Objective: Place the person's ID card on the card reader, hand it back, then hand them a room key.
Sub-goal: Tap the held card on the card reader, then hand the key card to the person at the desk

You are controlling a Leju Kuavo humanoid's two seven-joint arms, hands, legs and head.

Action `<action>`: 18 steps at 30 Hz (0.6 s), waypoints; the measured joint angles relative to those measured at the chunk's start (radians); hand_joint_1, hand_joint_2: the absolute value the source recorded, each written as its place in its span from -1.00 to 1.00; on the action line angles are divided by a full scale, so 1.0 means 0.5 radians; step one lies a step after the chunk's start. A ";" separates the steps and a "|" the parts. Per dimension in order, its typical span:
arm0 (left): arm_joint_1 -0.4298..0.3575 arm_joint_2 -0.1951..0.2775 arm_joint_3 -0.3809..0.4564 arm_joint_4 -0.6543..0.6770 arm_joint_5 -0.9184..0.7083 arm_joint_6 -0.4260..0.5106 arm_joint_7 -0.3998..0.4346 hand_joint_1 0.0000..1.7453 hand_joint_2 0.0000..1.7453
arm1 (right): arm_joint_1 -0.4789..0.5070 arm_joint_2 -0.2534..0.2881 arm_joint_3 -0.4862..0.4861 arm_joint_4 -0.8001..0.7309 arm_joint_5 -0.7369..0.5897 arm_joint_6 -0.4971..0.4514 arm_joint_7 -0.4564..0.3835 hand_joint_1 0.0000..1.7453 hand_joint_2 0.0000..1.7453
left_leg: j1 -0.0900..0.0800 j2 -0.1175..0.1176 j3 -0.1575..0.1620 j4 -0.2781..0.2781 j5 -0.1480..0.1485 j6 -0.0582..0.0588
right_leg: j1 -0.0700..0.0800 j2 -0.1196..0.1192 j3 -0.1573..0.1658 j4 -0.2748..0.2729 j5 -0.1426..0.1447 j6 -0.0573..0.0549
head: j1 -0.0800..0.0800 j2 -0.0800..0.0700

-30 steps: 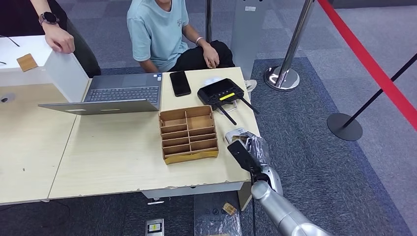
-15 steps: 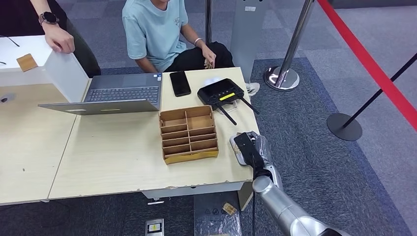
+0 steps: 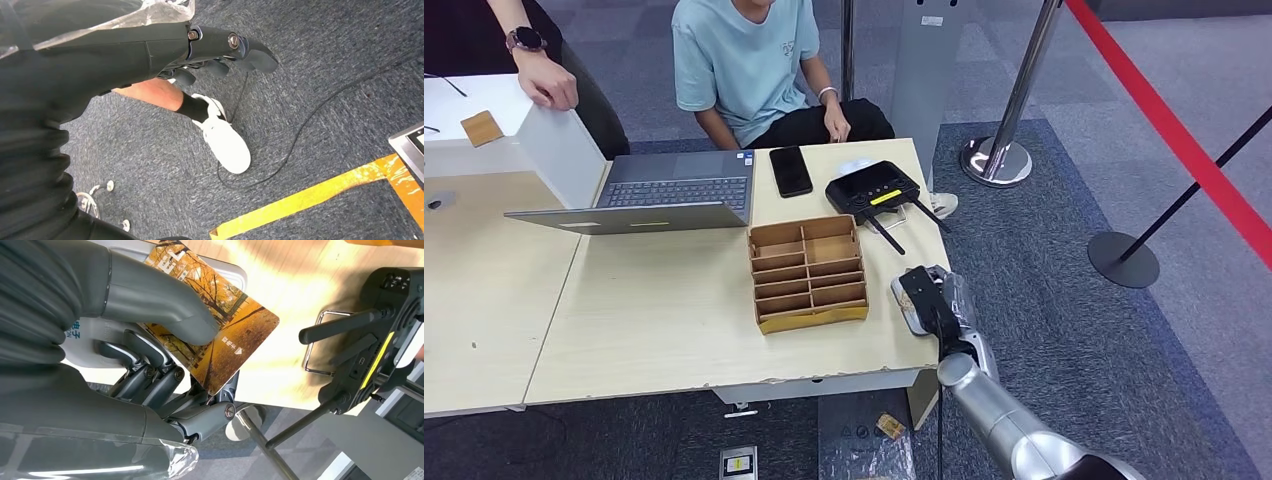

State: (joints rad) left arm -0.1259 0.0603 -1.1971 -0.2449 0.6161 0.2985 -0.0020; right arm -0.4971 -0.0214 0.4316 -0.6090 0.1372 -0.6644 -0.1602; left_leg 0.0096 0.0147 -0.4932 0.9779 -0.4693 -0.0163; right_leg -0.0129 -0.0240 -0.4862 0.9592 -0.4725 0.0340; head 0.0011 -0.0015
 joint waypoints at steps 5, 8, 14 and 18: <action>0.001 0.001 0.000 0.000 -0.008 -0.002 -0.021 -1.00 1.00 | -0.034 -0.012 0.004 -0.014 -0.011 -0.004 0.028 1.00 1.00 | 0.000 0.000 -0.002 0.000 0.001 0.000 | 0.000 0.000 -0.002 0.000 0.002 0.000 | 0.000 0.000; 0.002 0.002 0.000 0.000 -0.021 -0.002 -0.038 -1.00 1.00 | -0.078 -0.046 0.017 -0.065 0.026 0.002 0.117 1.00 1.00 | -0.001 -0.001 -0.007 0.001 0.002 0.000 | 0.000 0.000 -0.006 0.001 0.003 0.001 | 0.000 0.000; 0.003 0.001 -0.001 0.000 -0.055 -0.009 -0.056 -1.00 1.00 | -0.231 -0.132 0.053 -0.206 0.155 0.051 0.293 1.00 1.00 | -0.001 -0.001 -0.017 0.001 0.002 0.000 | -0.001 0.000 -0.017 0.002 0.004 0.002 | 0.000 0.000; 0.002 -0.002 -0.001 0.000 -0.074 -0.014 -0.070 -1.00 1.00 | -0.366 -0.165 0.088 -0.293 0.233 0.104 0.367 1.00 1.00 | -0.001 -0.001 -0.022 0.001 0.002 0.000 | -0.001 0.000 -0.022 0.003 0.004 0.002 | 0.000 0.000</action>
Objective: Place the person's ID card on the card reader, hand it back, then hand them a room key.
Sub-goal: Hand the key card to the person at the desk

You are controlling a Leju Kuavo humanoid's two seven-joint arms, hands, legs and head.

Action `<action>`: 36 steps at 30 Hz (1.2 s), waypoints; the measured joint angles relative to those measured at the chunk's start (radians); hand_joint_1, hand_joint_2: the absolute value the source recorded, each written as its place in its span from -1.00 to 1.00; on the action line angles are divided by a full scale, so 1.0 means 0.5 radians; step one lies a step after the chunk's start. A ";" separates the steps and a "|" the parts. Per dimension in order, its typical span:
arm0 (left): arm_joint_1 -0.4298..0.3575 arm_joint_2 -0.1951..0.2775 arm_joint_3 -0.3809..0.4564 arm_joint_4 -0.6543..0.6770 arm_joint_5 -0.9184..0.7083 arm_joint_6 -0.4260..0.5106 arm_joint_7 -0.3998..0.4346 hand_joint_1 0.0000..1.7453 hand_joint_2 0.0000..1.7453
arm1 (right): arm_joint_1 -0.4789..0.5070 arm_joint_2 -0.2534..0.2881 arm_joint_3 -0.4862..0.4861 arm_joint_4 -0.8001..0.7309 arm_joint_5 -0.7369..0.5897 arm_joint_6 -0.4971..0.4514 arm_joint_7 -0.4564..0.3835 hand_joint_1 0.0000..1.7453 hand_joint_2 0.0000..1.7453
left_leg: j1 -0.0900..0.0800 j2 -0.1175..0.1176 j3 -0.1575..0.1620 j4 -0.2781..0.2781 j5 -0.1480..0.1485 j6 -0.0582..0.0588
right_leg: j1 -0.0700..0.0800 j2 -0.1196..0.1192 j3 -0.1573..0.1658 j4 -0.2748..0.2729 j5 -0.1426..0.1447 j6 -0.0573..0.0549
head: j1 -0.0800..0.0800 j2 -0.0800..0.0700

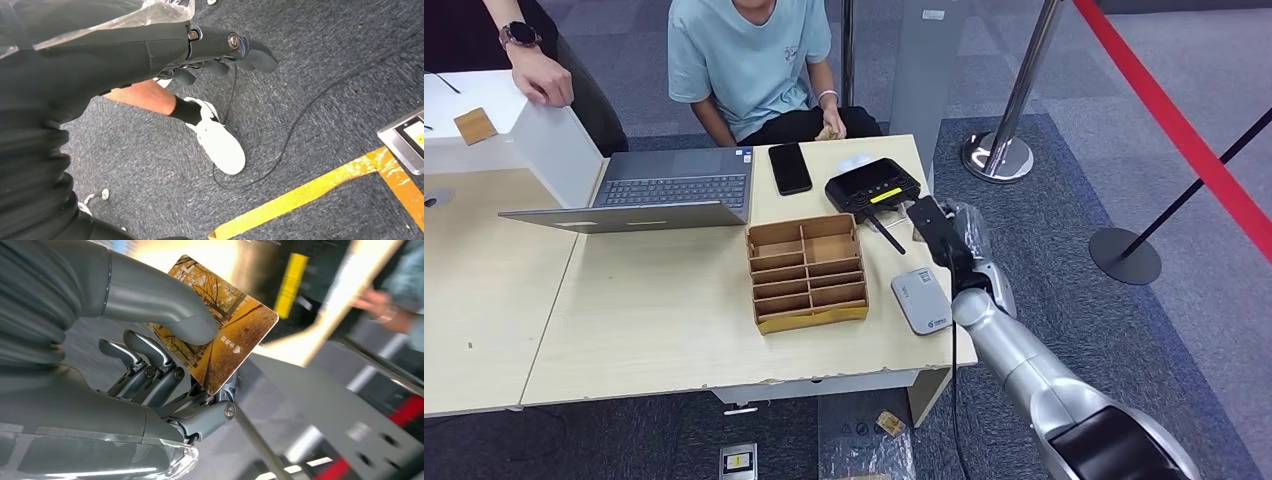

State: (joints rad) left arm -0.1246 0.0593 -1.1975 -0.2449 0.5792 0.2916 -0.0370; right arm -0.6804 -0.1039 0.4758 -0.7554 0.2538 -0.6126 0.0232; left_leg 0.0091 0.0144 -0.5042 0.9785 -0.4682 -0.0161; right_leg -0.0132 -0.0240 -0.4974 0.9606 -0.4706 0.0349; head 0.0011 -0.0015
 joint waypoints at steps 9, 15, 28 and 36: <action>0.000 -0.005 -0.001 0.000 -0.035 -0.017 0.018 -1.00 1.00 | -0.210 -0.020 0.089 -0.163 0.143 0.088 0.098 1.00 1.00 | 0.000 0.000 -0.005 0.000 0.000 0.000 | 0.000 0.000 -0.004 0.001 0.000 0.000 | 0.000 0.000; 0.000 -0.005 -0.003 0.000 -0.063 -0.033 0.040 -1.00 1.00 | -0.335 -0.002 0.161 -0.193 0.237 0.160 0.108 1.00 1.00 | 0.000 -0.001 -0.006 0.000 0.000 0.000 | 0.000 0.000 -0.004 0.001 0.000 0.000 | 0.000 0.000; -0.012 -0.006 -0.004 0.000 -0.089 -0.037 0.039 -1.00 1.00 | -0.510 0.126 0.319 -0.192 0.325 0.265 0.119 1.00 1.00 | 0.001 -0.001 -0.007 0.000 0.000 0.000 | 0.001 0.000 -0.006 0.002 0.000 0.000 | 0.000 0.000; -0.019 -0.006 -0.004 0.000 -0.099 -0.037 0.046 -1.00 1.00 | -0.525 0.208 0.411 -0.163 0.393 0.308 0.078 1.00 1.00 | 0.001 -0.001 -0.008 0.000 0.000 0.000 | 0.001 0.000 -0.007 0.002 0.000 0.000 | 0.000 0.000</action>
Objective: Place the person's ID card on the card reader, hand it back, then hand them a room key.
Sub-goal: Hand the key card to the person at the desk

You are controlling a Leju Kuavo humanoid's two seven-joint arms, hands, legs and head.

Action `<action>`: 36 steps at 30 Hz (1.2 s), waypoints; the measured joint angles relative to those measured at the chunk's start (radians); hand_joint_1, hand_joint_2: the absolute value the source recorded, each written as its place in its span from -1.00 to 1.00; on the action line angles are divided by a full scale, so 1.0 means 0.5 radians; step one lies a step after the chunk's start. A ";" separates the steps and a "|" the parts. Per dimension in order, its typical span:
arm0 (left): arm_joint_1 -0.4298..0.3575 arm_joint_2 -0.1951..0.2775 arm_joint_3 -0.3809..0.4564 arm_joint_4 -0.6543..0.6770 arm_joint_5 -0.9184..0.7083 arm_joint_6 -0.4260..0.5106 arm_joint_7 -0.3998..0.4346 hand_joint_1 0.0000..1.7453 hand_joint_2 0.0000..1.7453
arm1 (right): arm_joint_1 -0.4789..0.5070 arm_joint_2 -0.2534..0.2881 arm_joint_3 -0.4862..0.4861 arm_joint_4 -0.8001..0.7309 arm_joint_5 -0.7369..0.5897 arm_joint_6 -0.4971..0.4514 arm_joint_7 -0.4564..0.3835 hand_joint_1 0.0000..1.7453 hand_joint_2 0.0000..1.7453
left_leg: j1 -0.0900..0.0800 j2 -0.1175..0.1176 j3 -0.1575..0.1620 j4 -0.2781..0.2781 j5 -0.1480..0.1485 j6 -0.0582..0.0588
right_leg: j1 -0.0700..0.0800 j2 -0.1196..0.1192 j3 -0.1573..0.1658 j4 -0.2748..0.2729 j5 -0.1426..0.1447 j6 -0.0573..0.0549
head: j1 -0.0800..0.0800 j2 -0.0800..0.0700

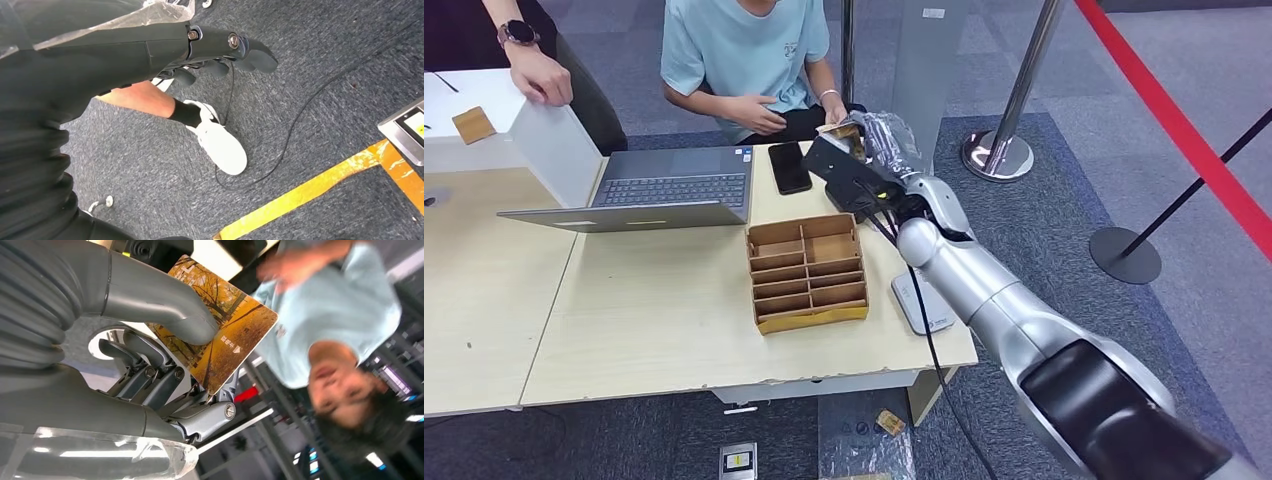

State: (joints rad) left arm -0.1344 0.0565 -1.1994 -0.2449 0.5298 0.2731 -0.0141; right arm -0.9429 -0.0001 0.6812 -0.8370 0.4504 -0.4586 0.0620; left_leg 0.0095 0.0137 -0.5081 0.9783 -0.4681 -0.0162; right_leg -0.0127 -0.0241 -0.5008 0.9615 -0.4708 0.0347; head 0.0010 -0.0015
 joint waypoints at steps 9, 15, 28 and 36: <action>-0.009 0.000 0.000 0.000 -0.016 -0.006 0.003 -1.00 1.00 | 0.014 0.091 0.106 0.077 0.051 0.029 -0.063 1.00 1.00 | 0.000 0.000 -0.002 0.000 0.000 0.000 | 0.000 0.000 -0.003 0.000 0.000 0.000 | 0.001 0.000; -0.010 0.000 -0.001 0.000 -0.024 -0.008 0.004 -1.00 1.00 | 0.014 0.120 0.141 0.116 0.056 0.029 -0.068 1.00 1.00 | 0.000 0.000 -0.003 0.000 0.000 0.000 | 0.000 0.000 -0.003 0.000 0.000 0.000 | 0.000 0.000; -0.010 0.000 -0.001 0.000 -0.035 -0.008 0.003 -1.00 1.00 | -0.013 0.120 0.194 0.178 0.117 0.029 -0.064 1.00 1.00 | 0.000 0.000 -0.003 0.000 0.000 0.000 | 0.000 0.000 -0.004 0.000 0.000 0.000 | 0.000 0.000; -0.007 0.004 -0.002 0.001 -0.039 -0.008 0.002 -1.00 1.00 | -0.119 0.047 0.219 0.237 0.265 0.052 0.031 1.00 1.00 | 0.000 0.000 -0.004 0.001 0.000 0.000 | 0.000 0.000 -0.005 0.000 0.000 0.000 | 0.000 0.000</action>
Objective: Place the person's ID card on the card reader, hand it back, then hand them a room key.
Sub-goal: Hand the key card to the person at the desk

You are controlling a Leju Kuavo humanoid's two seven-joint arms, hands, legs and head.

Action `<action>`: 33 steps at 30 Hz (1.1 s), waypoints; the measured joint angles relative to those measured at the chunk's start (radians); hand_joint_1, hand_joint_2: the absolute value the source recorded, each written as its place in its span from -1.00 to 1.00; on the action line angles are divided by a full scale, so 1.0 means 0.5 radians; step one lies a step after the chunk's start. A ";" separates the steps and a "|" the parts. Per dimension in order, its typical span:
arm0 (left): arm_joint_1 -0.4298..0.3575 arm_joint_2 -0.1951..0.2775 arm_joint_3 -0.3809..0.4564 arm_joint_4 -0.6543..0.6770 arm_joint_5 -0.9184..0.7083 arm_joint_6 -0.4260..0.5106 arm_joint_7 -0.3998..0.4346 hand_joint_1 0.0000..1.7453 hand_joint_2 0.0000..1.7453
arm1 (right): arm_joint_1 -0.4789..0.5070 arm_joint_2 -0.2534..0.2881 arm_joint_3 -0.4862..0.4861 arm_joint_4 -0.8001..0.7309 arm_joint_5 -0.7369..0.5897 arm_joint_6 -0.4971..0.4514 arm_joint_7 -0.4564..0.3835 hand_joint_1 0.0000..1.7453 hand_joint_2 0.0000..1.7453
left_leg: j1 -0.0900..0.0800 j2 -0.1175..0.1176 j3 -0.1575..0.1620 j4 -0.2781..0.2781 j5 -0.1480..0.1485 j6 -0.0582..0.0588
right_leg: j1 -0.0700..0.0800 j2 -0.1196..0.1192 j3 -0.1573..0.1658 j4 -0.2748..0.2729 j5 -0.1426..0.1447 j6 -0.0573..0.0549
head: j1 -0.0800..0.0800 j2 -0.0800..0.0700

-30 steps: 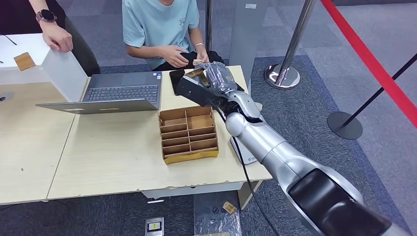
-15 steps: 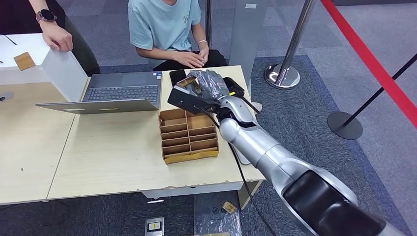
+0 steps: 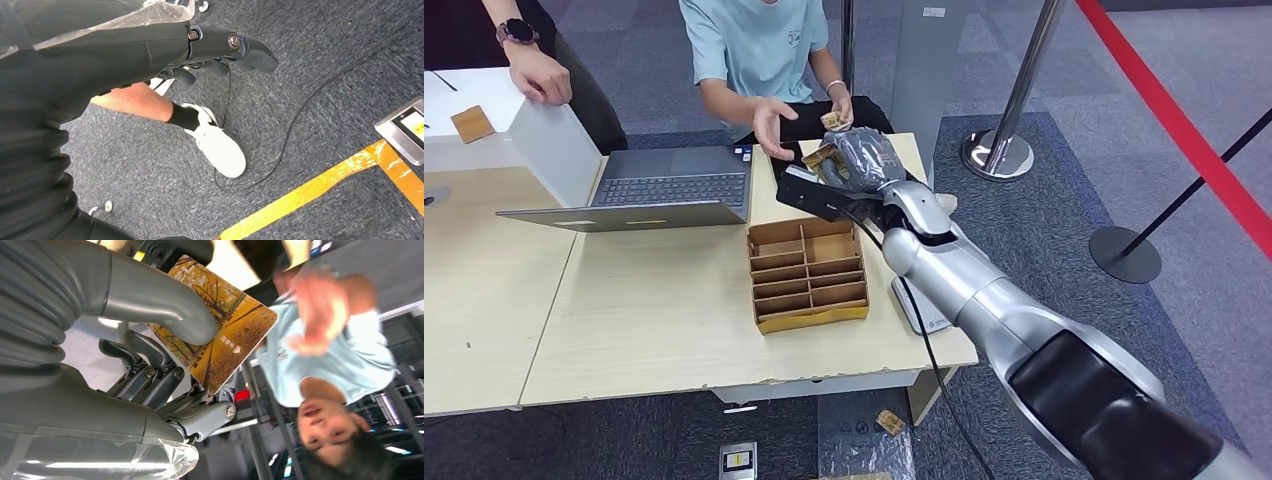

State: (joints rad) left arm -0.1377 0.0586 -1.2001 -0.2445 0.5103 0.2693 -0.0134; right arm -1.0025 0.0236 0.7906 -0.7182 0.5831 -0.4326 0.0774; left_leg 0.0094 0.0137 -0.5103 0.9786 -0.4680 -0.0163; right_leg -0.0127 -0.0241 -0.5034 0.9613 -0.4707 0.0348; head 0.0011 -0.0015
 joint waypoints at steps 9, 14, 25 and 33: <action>0.024 0.002 0.000 0.000 0.013 0.000 -0.003 -1.00 1.00 | -0.078 -0.082 0.014 0.047 0.089 0.013 0.057 1.00 1.00 | 0.000 0.000 -0.001 0.000 0.000 0.000 | 0.000 0.000 -0.001 0.000 0.000 0.000 | 0.000 0.000; 0.027 0.004 0.000 0.000 0.018 -0.014 0.021 -1.00 1.00 | -0.086 -0.105 0.016 0.067 0.100 0.013 0.057 -0.73 1.00 | 0.000 0.000 -0.001 0.000 0.000 0.000 | 0.000 0.000 -0.001 0.000 0.000 0.000 | 0.000 0.000; 0.026 0.005 0.000 0.002 0.013 -0.012 0.007 -1.00 1.00 | -0.067 -0.052 0.026 0.027 0.129 0.001 -0.013 -1.00 1.00 | 0.001 0.000 -0.001 0.000 0.000 0.000 | 0.001 0.000 -0.001 0.001 0.000 0.000 | 0.000 0.000; 0.024 0.001 0.000 0.002 0.015 -0.004 -0.016 -1.00 1.00 | 0.031 -0.016 0.051 -0.185 0.129 0.135 -0.003 -1.00 1.00 | 0.001 0.000 -0.001 0.000 0.000 0.000 | 0.001 0.000 -0.001 0.001 0.000 0.000 | 0.000 0.000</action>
State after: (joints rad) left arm -0.1254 0.0592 -1.2001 -0.2438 0.5178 0.2673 -0.0214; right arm -0.9870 0.0156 0.8159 -0.8105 0.6478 -0.3650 0.0757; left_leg 0.0097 0.0139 -0.5108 0.9786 -0.4680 -0.0163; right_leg -0.0123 -0.0241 -0.5040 0.9617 -0.4707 0.0347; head 0.0011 -0.0015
